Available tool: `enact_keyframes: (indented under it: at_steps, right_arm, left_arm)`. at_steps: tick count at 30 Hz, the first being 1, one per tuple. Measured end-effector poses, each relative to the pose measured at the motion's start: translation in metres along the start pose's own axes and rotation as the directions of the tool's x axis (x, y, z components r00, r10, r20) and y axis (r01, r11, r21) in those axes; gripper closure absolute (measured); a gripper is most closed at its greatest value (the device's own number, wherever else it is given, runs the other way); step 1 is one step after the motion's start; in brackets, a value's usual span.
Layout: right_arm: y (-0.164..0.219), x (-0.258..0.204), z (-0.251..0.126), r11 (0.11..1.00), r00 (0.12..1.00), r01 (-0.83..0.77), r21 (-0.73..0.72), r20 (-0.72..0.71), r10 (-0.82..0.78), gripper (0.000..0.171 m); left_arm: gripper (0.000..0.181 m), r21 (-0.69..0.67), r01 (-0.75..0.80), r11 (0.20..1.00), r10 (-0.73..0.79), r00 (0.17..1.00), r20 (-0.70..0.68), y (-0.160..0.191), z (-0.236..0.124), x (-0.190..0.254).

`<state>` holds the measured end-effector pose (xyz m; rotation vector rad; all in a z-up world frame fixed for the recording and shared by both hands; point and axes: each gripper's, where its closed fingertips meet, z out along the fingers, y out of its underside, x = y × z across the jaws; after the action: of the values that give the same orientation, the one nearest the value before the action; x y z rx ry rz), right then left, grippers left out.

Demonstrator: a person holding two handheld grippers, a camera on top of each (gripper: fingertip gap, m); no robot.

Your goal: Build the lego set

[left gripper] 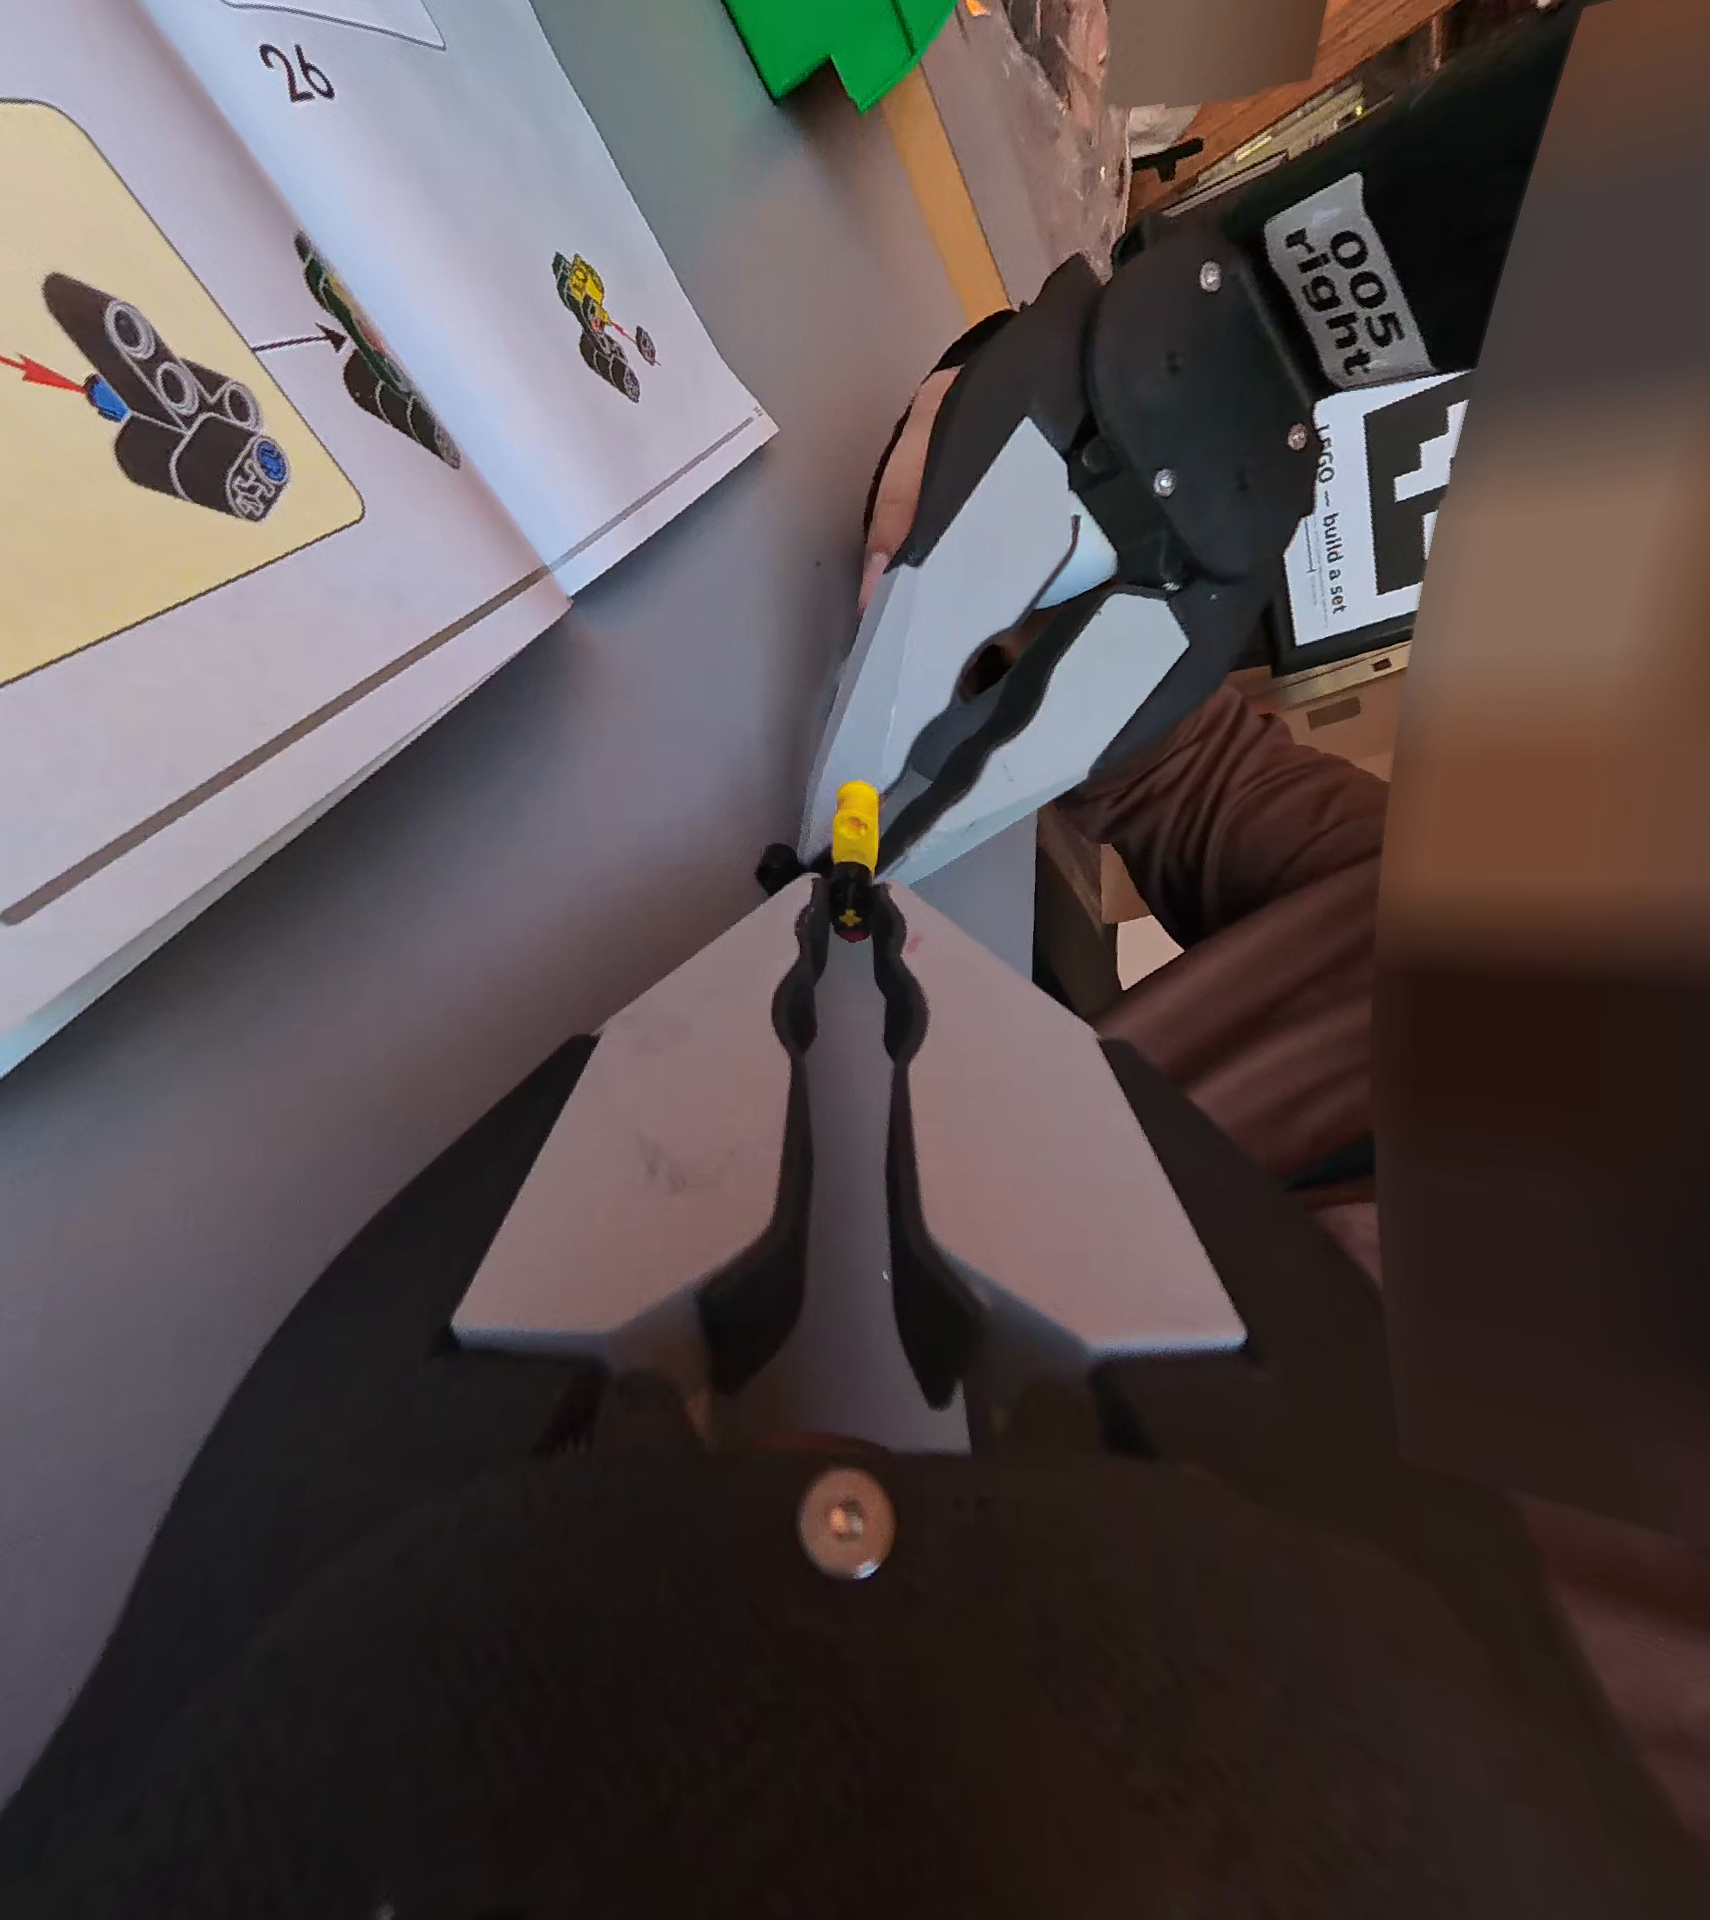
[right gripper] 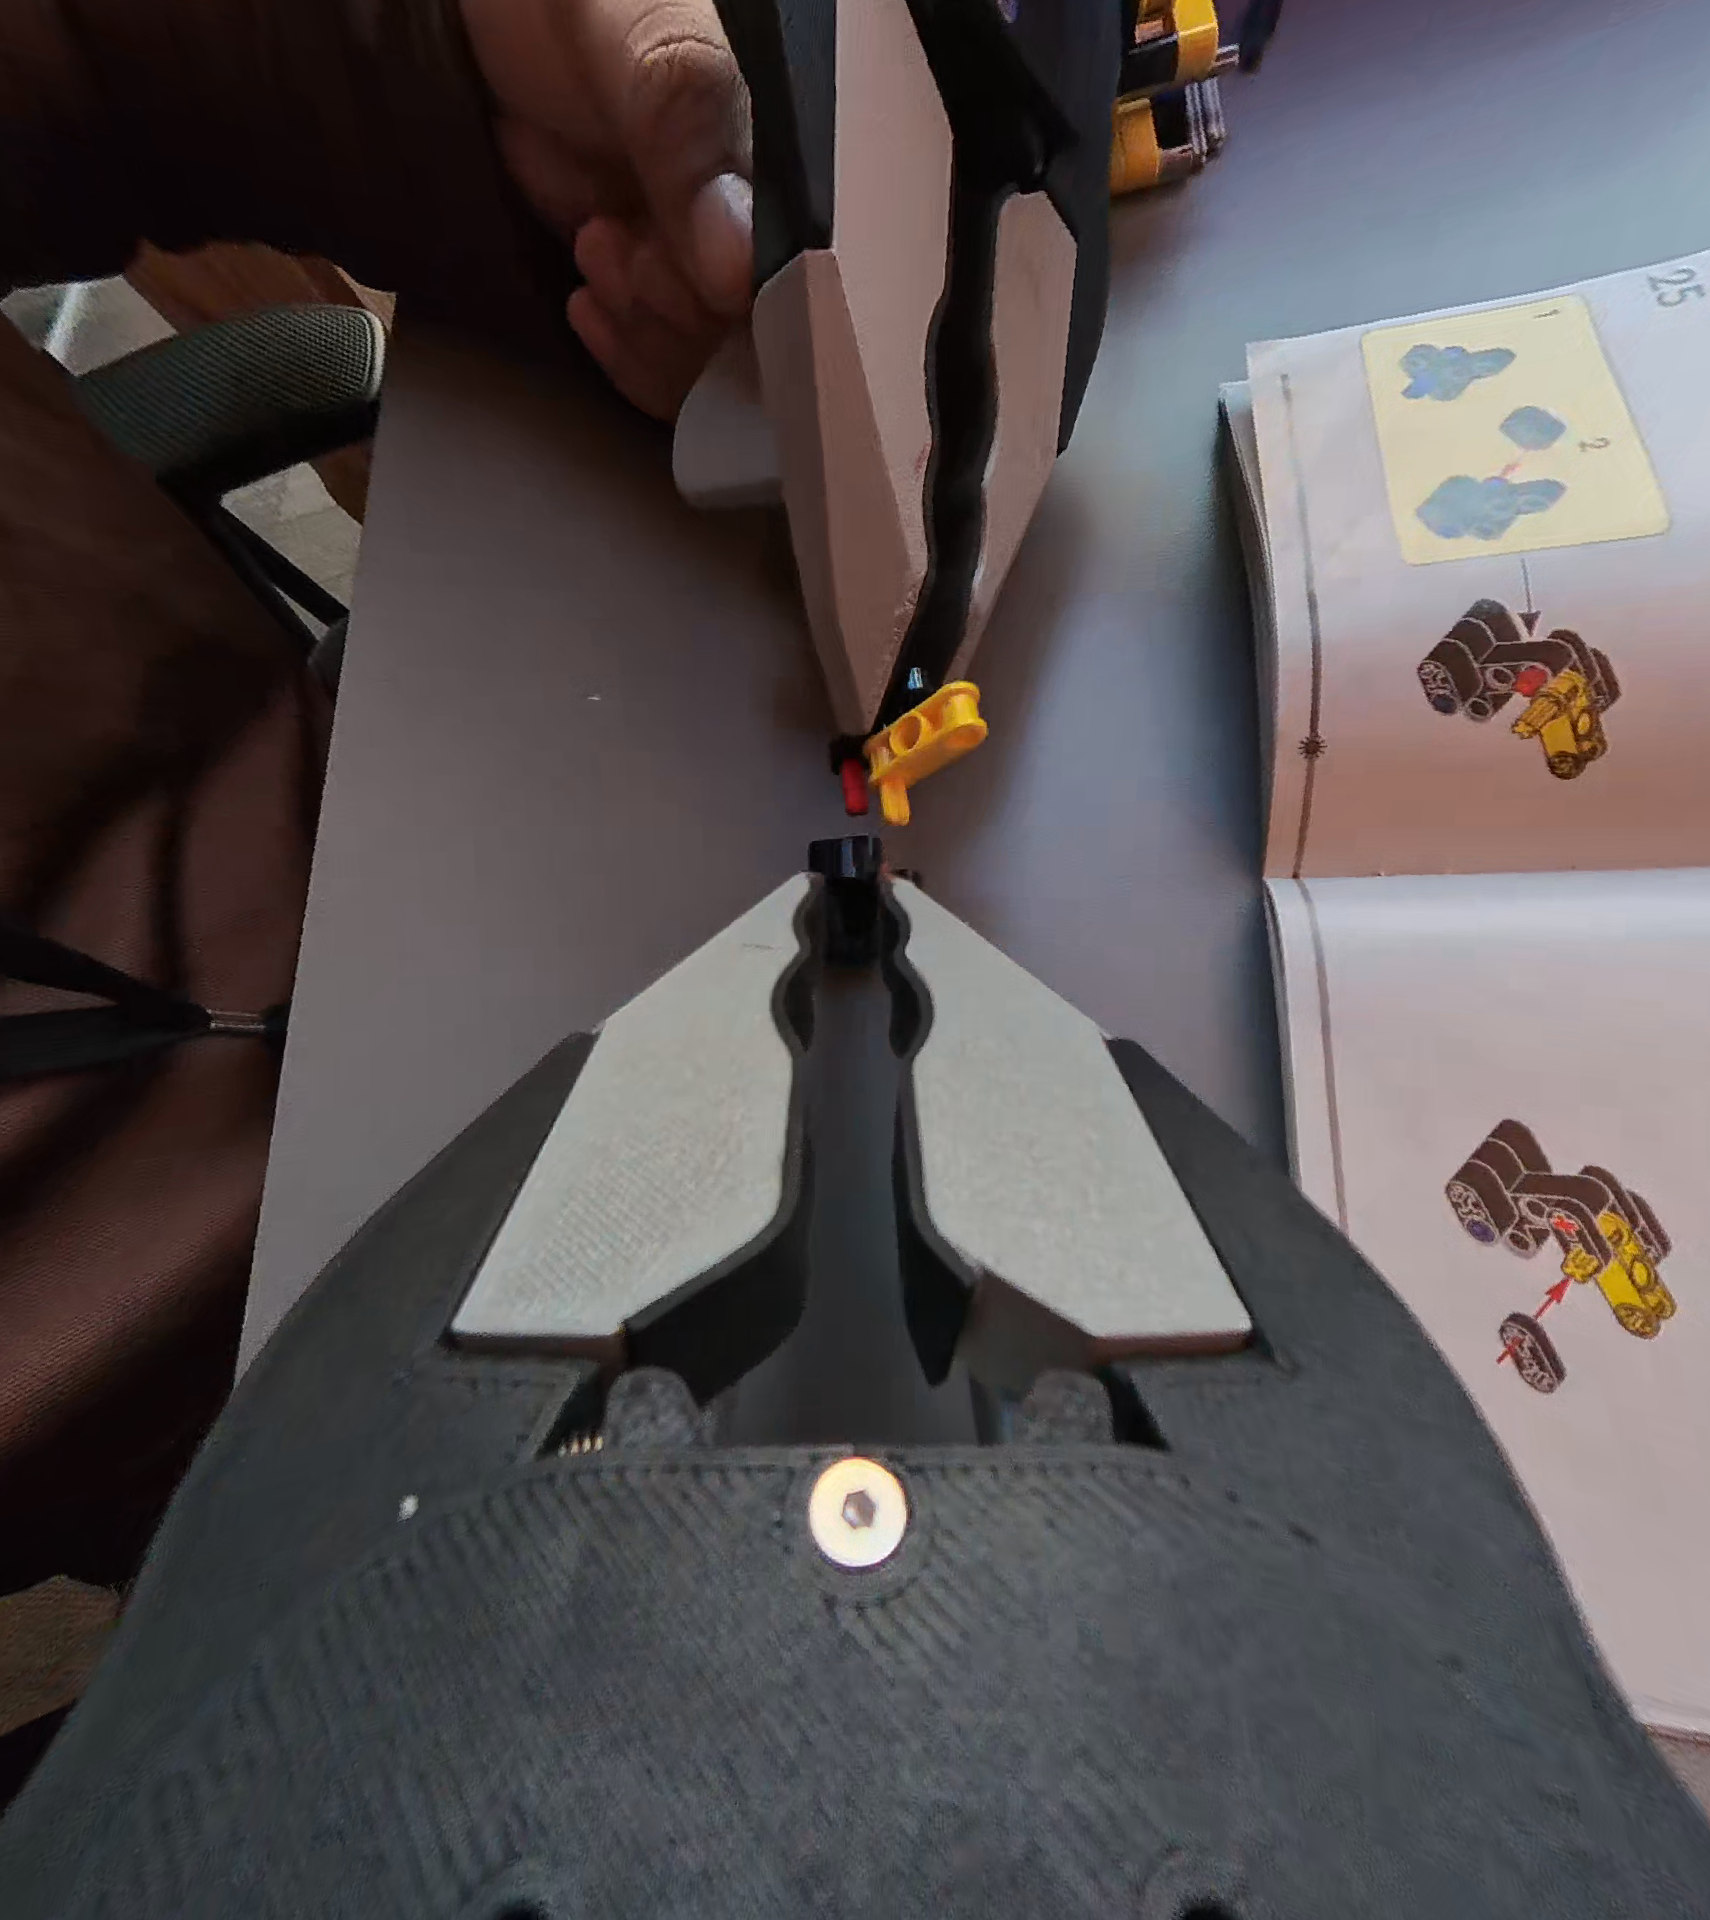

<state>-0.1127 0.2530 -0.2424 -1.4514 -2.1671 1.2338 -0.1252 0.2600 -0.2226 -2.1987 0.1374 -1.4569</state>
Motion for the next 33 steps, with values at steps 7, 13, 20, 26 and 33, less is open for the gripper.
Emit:
enact_keyframes:
  at_steps: [7, 13, 20, 26, 33]
  right_arm:
    - [0.0001, 0.0029, -0.0012, 0.993, 0.991, 0.122, -0.007, -0.057, -0.122, 0.167]
    - [0.001, 0.0009, -0.0014, 0.972, 0.967, 0.236, -0.018, -0.092, -0.237, 0.166]
    - [0.0021, 0.0024, -0.0029, 0.977, 0.974, 0.215, -0.017, -0.07, -0.215, 0.167]
    - [0.0023, 0.0032, -0.0033, 0.976, 0.973, 0.218, -0.017, -0.067, -0.219, 0.167]
    - [0.0028, 0.0017, -0.0034, 0.971, 0.969, 0.239, -0.018, -0.06, -0.24, 0.167]
  left_arm:
    - [0.176, -0.029, 0.085, 0.996, -0.085, 0.996, -0.008, 0.0033, 0.0013, -0.0047]
    - [0.177, -0.032, 0.104, 0.994, -0.105, 0.994, -0.007, 0.0041, 0.0024, -0.0058]
    - [0.176, -0.033, 0.115, 0.993, -0.116, 0.993, -0.024, 0.0042, 0.0023, -0.0042]
    - [0.176, -0.043, 0.131, 0.99, -0.132, 0.991, -0.023, 0.0063, 0.0048, -0.0041]
    - [0.177, -0.045, 0.15, 0.988, -0.151, 0.988, -0.038, 0.0055, 0.0055, -0.0032]
